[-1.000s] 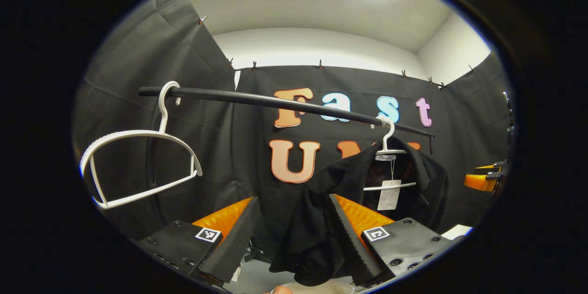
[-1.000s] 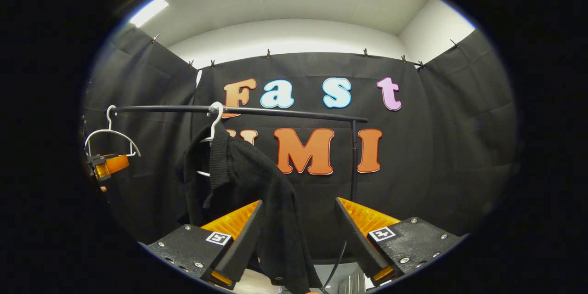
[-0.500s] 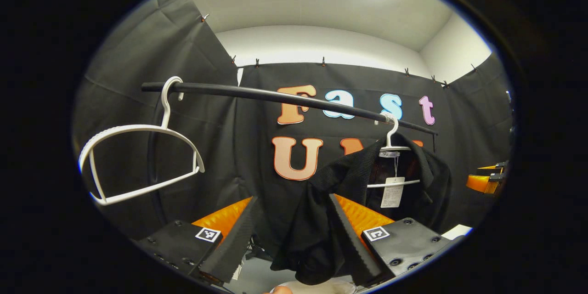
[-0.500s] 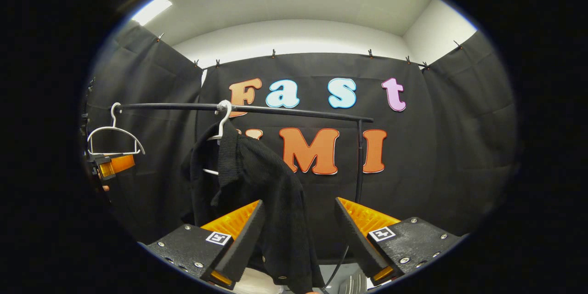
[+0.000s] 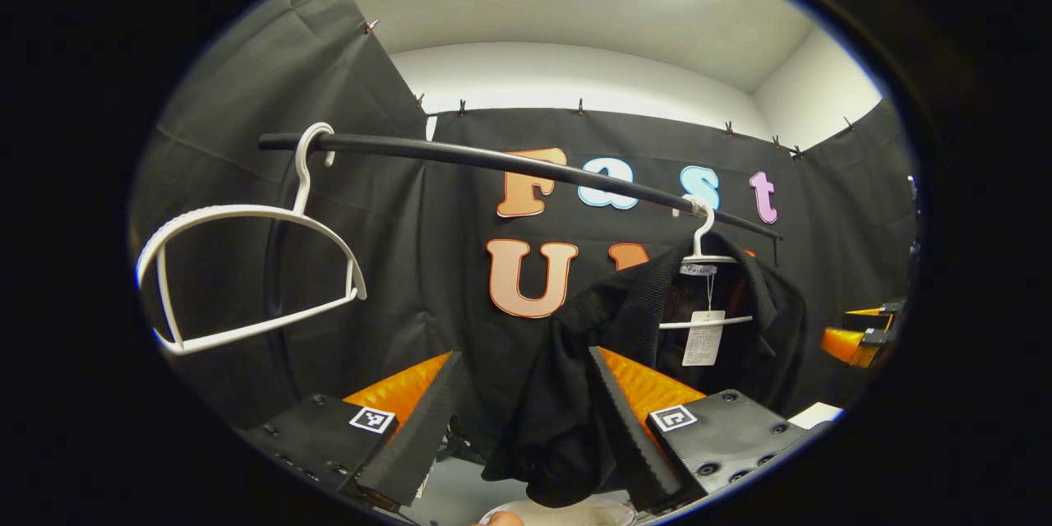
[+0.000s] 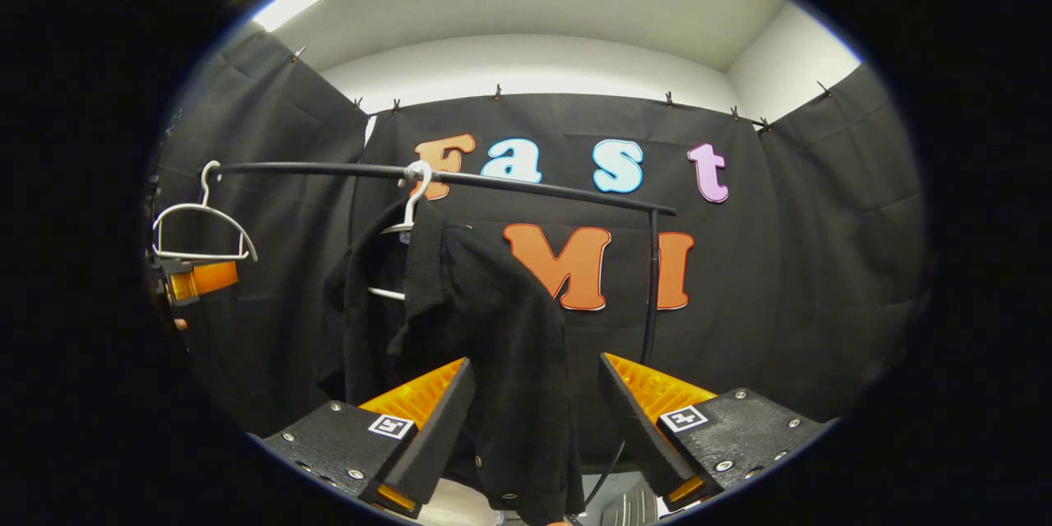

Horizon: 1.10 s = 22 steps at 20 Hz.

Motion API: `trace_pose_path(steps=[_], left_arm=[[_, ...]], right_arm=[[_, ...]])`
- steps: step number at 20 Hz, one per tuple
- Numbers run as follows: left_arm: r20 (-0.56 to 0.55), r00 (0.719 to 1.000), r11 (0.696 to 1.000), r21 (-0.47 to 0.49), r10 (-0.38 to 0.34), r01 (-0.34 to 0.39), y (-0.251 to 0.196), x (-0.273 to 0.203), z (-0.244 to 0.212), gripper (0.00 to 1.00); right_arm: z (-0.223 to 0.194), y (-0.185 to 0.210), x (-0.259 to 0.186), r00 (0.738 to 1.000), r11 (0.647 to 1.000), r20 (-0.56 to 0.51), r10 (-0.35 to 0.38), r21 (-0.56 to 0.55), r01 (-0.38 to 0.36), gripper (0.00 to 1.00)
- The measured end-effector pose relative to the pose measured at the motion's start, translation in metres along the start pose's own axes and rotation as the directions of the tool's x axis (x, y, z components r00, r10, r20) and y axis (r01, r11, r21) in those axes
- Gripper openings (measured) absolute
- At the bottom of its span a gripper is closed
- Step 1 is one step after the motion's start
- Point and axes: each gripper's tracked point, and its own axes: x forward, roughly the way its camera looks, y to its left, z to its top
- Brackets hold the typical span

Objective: Grasp the clothes on the hanger with both hands and then place them into the laundry hamper below.

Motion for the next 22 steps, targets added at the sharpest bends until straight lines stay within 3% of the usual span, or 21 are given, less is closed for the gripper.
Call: trace_pose_path(steps=[12,22], left_arm=[[-0.018,1.0,1.0,-0.007,0.007,-0.007,0.019,-0.003,-0.017,0.97],[-0.044,0.999,1.0,-0.009,0.027,-0.027,0.035,0.005,-0.043,0.94]], right_arm=[[-0.076,0.088,0.034,0.996,0.997,-0.069,0.058,-0.036,-0.061,0.93],[-0.096,0.072,0.086,0.994,0.991,-0.039,-0.1,-0.093,0.096,0.93]])
